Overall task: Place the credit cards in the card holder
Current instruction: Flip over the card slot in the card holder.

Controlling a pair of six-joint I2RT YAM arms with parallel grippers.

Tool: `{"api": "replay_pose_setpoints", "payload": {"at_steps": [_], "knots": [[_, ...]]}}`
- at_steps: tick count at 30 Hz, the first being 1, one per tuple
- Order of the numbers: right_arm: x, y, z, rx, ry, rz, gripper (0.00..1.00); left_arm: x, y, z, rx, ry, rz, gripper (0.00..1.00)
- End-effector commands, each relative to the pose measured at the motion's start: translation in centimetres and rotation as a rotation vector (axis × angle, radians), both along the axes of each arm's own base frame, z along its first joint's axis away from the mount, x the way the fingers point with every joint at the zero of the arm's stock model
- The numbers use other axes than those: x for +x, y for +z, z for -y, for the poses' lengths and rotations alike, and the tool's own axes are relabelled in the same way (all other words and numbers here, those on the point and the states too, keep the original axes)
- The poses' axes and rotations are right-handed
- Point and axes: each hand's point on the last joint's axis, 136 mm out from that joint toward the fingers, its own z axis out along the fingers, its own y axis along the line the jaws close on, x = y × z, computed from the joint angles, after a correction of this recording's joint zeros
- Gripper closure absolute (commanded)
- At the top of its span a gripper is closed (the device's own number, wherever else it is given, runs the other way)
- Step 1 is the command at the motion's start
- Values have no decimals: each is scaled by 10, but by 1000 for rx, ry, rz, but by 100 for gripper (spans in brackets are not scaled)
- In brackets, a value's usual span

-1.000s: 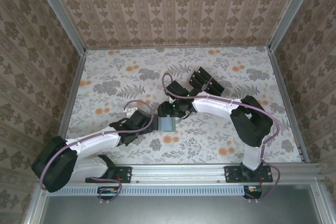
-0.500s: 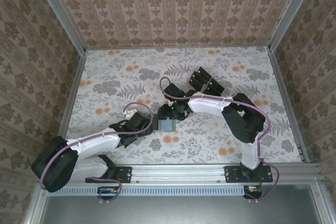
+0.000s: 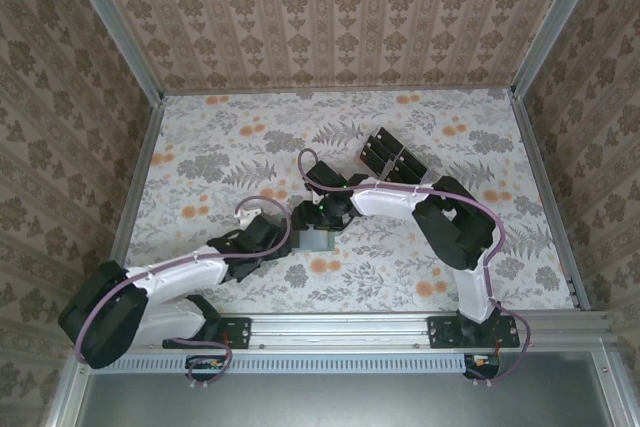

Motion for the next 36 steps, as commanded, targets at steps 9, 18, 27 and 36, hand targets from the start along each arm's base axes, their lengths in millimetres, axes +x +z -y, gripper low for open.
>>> {"api": "replay_pose_setpoints", "payload": {"at_steps": [9,18,27,36], "knots": [[-7,-17,-6,21,-32,-65,37,0,31,26,-154,-141,142,0],[-7,-19,-9,36,-42,-78,37,-1,33,53,-151,-265,139,0],[-7,-19,-9,39,-49,-78,37,-3,39,52,-108,-261,181,0],[-8,-22,-8,41,-53,-85,37,1,43,60,-94,-298,191,0]]}}
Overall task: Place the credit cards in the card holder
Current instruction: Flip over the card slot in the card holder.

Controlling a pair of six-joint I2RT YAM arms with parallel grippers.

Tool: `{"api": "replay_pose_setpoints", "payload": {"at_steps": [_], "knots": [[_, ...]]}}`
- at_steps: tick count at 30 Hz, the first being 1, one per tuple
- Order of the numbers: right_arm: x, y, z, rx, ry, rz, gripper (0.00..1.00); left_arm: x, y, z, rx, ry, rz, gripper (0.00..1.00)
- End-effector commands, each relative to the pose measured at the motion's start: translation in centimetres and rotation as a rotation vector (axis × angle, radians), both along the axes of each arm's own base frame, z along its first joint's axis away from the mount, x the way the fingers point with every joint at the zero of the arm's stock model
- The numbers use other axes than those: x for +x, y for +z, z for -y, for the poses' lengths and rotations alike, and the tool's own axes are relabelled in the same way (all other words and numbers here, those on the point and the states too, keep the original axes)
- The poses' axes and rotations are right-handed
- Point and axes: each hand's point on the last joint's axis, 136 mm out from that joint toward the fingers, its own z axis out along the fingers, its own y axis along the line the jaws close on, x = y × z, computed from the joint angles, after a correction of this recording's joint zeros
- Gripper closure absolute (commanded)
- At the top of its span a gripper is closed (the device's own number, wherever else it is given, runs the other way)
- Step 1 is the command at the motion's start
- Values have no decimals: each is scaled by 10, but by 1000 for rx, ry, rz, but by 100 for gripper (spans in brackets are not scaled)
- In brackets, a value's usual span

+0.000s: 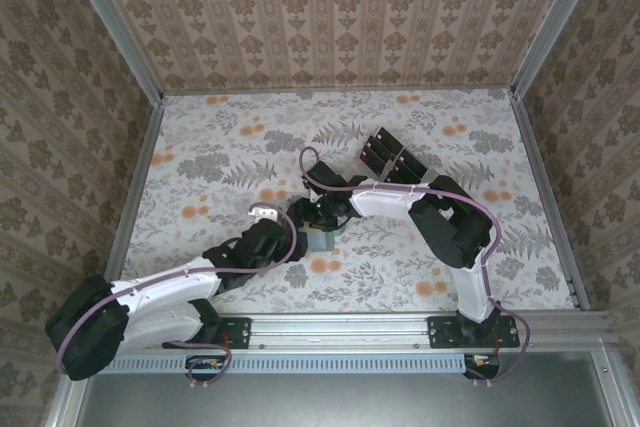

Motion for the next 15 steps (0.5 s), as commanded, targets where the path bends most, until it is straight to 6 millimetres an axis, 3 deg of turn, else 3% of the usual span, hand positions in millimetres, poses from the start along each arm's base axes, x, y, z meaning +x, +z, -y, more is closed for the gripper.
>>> {"api": "replay_pose_setpoints", "payload": {"at_steps": [1,8,15], "knots": [[-13,-22,7,-41,1,-57,37,7,9,10,14,-32,30,0],[-14,-23,7,-42,-2,-60,37,14,7,20,41,-50,29,0],[-13,-20,7,-34,-2,-58,37,15,-11,11,118,-21,-12,0]]}}
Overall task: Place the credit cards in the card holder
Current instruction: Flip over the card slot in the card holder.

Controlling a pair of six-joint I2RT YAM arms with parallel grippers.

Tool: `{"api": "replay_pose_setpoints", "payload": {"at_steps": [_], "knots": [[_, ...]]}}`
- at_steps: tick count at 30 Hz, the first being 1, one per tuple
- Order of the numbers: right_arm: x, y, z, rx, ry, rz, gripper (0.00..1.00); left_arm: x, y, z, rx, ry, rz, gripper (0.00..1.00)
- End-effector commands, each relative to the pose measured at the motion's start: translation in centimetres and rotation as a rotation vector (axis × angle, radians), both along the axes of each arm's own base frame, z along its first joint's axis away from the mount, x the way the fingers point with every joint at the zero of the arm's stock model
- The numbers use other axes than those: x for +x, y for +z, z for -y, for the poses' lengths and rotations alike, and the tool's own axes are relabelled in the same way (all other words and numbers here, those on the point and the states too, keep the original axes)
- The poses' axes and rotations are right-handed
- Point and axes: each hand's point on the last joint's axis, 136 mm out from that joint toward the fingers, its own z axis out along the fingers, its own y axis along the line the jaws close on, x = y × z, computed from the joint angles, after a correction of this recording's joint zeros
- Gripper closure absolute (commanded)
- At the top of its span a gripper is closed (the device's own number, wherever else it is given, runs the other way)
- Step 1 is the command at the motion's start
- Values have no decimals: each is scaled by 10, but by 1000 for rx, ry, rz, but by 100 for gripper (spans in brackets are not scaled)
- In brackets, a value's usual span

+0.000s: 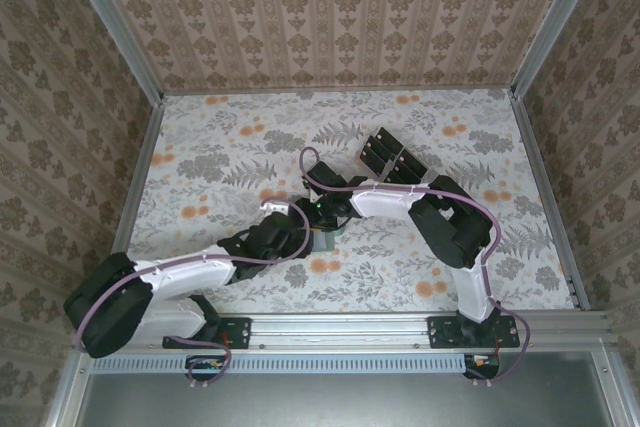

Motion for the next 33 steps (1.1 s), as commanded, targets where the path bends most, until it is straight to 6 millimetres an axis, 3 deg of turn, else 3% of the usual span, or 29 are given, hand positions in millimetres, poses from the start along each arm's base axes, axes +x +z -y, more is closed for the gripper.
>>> {"api": "replay_pose_setpoints", "payload": {"at_steps": [1,10,21,27,33], "knots": [[-13,-19,7,-39,-1,-59,37,4,0,-2,38,12,12,0],[-4,-1,8,-7,-15,-37,37,0,-13,-20,81,66,-19,0],[12,55,24,64,-74,63,36,-3,-21,-28,83,91,-38,0],[3,45,32,66,-105,42,36,-4,-23,-29,80,97,-43,0],[-4,32,26,83,-106,10,36,-4,-22,-30,76,98,-42,0]]}}
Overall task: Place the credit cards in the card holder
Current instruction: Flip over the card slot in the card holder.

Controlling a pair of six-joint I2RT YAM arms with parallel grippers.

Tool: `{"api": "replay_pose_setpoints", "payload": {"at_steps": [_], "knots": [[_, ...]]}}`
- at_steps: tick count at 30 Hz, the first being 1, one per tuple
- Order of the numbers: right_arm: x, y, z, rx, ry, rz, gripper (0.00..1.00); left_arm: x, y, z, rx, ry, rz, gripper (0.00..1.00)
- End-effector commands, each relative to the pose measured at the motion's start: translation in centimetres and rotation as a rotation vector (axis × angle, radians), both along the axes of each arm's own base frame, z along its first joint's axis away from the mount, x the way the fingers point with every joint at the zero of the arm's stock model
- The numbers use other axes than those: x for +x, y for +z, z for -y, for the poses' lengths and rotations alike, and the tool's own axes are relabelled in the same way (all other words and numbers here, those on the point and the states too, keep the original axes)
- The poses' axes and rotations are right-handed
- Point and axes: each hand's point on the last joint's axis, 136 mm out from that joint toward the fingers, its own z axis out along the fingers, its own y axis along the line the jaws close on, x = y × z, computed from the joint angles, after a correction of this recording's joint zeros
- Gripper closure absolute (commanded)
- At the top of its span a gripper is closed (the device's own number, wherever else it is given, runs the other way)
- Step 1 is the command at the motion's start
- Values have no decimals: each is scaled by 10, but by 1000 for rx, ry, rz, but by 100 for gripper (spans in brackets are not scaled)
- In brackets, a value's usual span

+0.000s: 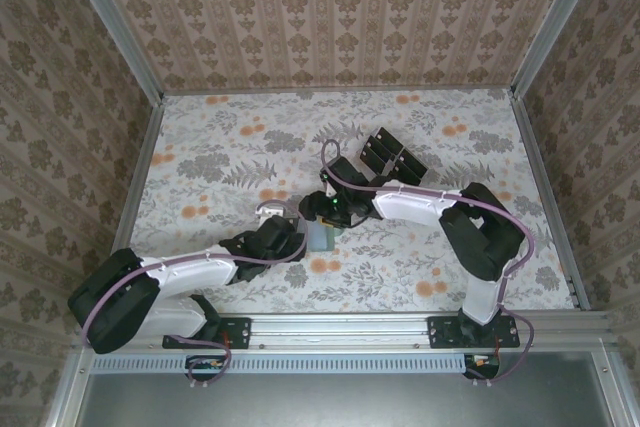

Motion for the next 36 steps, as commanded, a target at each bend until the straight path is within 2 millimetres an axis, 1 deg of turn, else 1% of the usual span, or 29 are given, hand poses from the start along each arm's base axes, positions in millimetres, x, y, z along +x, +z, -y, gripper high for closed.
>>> {"api": "replay_pose_setpoints", "payload": {"at_steps": [1,11,14,17,20,23,28,32,34,36], "knots": [[-3,-5,-9,20,-6,-12,36,-2,-3,-8,8,28,-6,0],[-5,-21,-26,32,12,-52,36,-2,-4,-11,9,35,-6,0],[-5,-22,-29,37,15,-54,37,-2,-4,-11,8,35,-7,0],[-5,-18,-33,47,22,-49,37,-2,-2,-10,2,32,-3,0],[-3,-12,-38,61,29,-40,37,-1,4,-9,-17,27,10,0],[-2,-5,-44,75,37,-33,37,-2,15,-10,-41,25,33,0],[0,7,-54,90,47,-21,37,-6,35,-19,-85,38,77,0],[-1,15,-68,94,67,-11,37,-11,46,-32,-113,68,109,0],[-3,13,-75,81,78,-14,37,-13,49,-37,-123,82,118,0],[-3,7,-81,67,83,-21,36,-14,51,-41,-134,93,125,0]]}}
